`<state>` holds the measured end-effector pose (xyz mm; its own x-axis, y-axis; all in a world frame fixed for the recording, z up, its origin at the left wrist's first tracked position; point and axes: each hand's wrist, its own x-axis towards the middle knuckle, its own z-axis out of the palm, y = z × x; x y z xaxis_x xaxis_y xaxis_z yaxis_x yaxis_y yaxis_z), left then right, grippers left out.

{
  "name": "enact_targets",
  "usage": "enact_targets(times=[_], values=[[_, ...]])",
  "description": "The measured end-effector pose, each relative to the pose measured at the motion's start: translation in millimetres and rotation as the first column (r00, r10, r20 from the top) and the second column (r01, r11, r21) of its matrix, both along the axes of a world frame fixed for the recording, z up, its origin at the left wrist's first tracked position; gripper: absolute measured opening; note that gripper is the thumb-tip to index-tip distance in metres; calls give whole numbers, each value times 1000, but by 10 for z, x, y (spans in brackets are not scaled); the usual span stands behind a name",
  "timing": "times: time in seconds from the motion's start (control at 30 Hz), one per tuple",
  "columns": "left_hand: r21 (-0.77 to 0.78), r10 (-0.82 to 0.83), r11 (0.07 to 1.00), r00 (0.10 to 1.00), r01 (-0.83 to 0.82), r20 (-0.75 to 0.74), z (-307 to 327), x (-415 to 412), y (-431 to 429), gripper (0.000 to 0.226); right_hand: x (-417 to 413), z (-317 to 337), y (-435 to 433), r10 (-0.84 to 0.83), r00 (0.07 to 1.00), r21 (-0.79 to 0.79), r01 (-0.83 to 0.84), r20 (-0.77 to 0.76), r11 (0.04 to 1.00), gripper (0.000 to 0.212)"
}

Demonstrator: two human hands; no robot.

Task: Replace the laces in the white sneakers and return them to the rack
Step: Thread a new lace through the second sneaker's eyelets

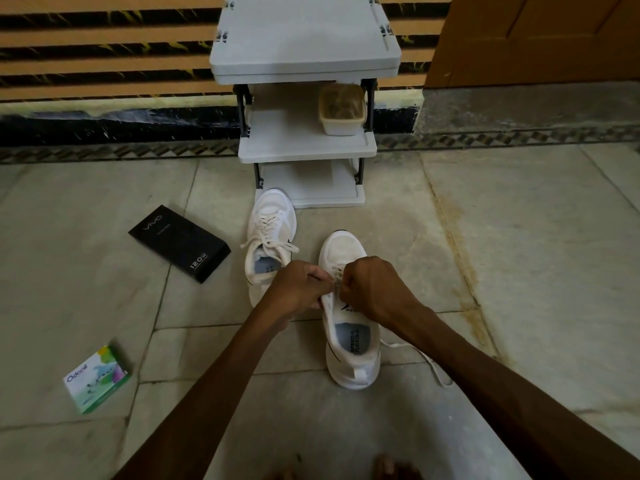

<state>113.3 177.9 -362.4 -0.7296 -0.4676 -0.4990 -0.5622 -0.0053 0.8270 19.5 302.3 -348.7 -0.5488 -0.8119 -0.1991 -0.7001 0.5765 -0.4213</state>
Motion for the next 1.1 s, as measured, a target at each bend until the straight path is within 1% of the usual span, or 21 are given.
enact_targets(times=[0.17,0.27,0.4,0.47,0.5,0.57,0.63,0.67,0.7,0.73,0.77,0.8,0.83,0.87,0.9,0.93,0.97,1.0,1.03,1.07,1.1], values=[[-51,-20,999,1000,19,-13,-73,3,3,17,-1,-31,-16,34,999,-62,-33,24,998,21],[-95,-26,995,1000,25,-13,-105,6,-8,19,8,-76,31,-49,996,-169,61,77,984,16],[-359,-128,927,991,110,-26,-141,-13,-22,14,55,-128,82,-151,988,-184,154,28,971,15],[-422,-130,901,990,96,-51,-119,-2,14,12,102,-127,105,-183,983,-181,176,-23,968,15],[-471,-126,878,991,87,-53,-96,8,30,15,129,-130,118,-199,977,-172,184,-74,968,20],[-676,-104,737,991,20,-84,3,27,-26,22,193,-153,156,-238,961,-155,216,-142,964,36],[-753,-9,613,951,-240,-311,212,15,-177,21,262,-190,201,-313,947,-188,296,-69,937,39],[-651,118,635,885,-416,-450,336,-10,-284,16,294,-213,216,-349,937,-221,338,-13,915,36],[-434,298,704,788,-562,-539,468,-54,-406,12,321,-241,228,-376,926,-254,368,19,894,31],[-120,469,772,687,-624,-555,589,-92,-511,12,346,-265,235,-399,916,-281,392,34,876,29],[226,591,793,622,-566,-515,704,-115,-557,15,368,-289,246,-418,907,-298,413,49,861,28],[509,654,748,606,-426,-453,773,-127,-561,15,379,-296,249,-434,899,-313,431,66,846,28],[680,667,674,632,-289,-393,841,-132,-519,12,389,-308,253,-447,891,-323,448,84,834,29],[733,624,648,696,-206,-356,854,-124,-450,9,391,-318,257,-454,886,-338,458,95,822,29],[687,523,706,783,-175,-337,827,-116,-360,8,389,-330,260,-458,884,-356,459,94,814,29],[542,375,824,875,-163,-306,753,-112,-268,9,383,-344,267,-461,883,-368,458,85,809,29],[301,196,946,951,-119,-240,637,-104,-185,10,383,-352,277,-467,881,-377,461,83,804,29],[18,29,999,990,-27,-139,514,-87,-109,12,380,-361,279,-472,878,-381,466,86,799,30],[-252,-111,962,994,104,-14,366,-77,-61,12,377,-369,282,-476,875,-382,472,90,795,29],[-464,-224,846,964,264,142,237,-47,-14,12,376,-372,281,-477,874,-382,473,92,794,29],[-589,-278,694,909,414,312,122,-16,28,14,376,-377,281,-475,876,-381,470,88,796,28]])
